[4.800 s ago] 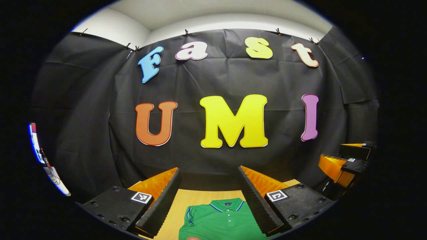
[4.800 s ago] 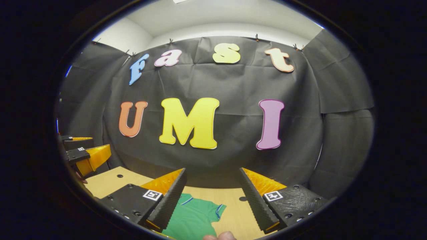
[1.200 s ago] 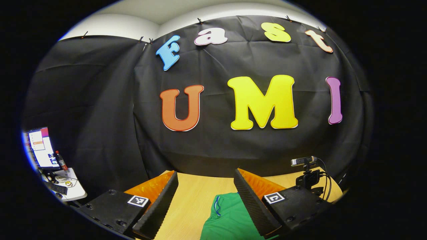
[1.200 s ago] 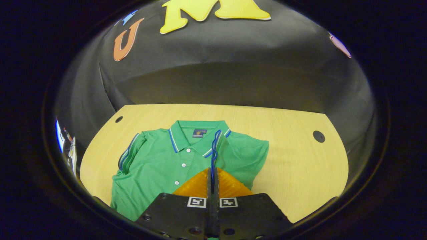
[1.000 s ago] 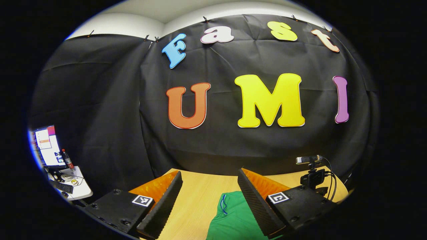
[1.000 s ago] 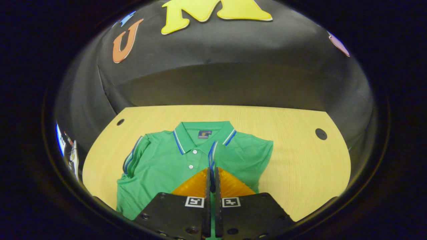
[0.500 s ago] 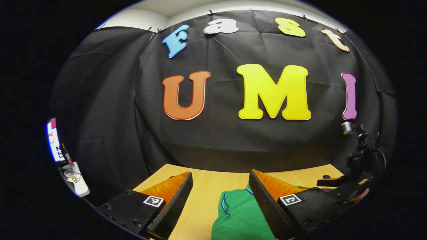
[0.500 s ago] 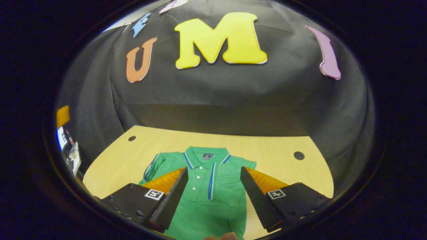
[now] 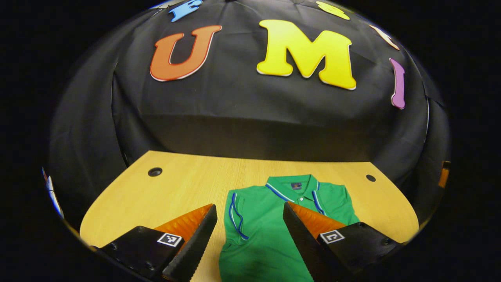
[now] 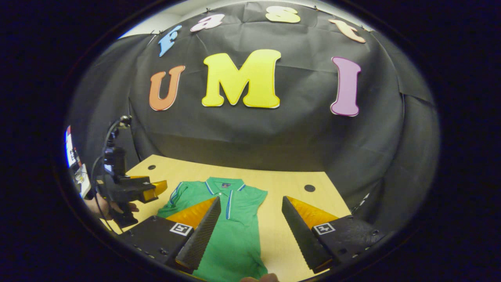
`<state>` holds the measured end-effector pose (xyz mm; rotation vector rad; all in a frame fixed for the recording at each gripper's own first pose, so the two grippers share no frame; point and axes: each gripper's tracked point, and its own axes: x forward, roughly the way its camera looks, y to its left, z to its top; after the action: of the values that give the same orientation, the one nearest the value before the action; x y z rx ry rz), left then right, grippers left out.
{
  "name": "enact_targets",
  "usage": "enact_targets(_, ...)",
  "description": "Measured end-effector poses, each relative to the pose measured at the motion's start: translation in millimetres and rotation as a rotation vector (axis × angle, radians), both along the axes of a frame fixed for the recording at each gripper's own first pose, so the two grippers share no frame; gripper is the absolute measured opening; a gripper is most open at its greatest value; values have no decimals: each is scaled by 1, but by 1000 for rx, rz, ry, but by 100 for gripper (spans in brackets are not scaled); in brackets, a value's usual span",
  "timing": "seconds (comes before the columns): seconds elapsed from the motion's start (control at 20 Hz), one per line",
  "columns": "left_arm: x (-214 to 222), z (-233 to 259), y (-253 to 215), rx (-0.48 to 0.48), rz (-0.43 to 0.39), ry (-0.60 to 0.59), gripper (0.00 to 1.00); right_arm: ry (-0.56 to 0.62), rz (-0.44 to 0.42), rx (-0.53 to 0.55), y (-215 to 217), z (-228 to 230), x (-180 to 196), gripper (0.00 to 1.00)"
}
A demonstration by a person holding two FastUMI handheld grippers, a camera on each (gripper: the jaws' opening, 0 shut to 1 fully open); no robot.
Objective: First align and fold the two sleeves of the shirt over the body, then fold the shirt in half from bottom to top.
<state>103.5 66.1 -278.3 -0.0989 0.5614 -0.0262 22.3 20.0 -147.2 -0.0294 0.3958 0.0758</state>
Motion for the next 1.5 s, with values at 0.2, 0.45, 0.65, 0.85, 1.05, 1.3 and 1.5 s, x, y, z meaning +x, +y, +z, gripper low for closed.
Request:
enact_targets(0.2,10,-55,8,-8,3,114,100,34,-49,8,-18,-6,-20,96)
enact_targets(0.45,20,-102,9,-11,-23,197,100,80,-76,-1,-28,-25,-28,96)
enact_targets(0.65,21,-122,12,-1,-34,241,92,122,-84,4,-28,-40,-27,96)
enact_targets(0.85,28,-116,21,24,-32,214,65,137,-85,25,-25,-49,-22,96)
enact_targets(1.05,27,-112,18,-10,-54,211,12,148,-77,45,-22,-56,-17,96)
enact_targets(1.3,38,-73,15,1,-90,148,6,142,-87,67,-28,-58,-14,96)
enact_targets(1.5,47,-47,-9,24,-136,116,6,126,-98,82,-35,-54,-16,96)
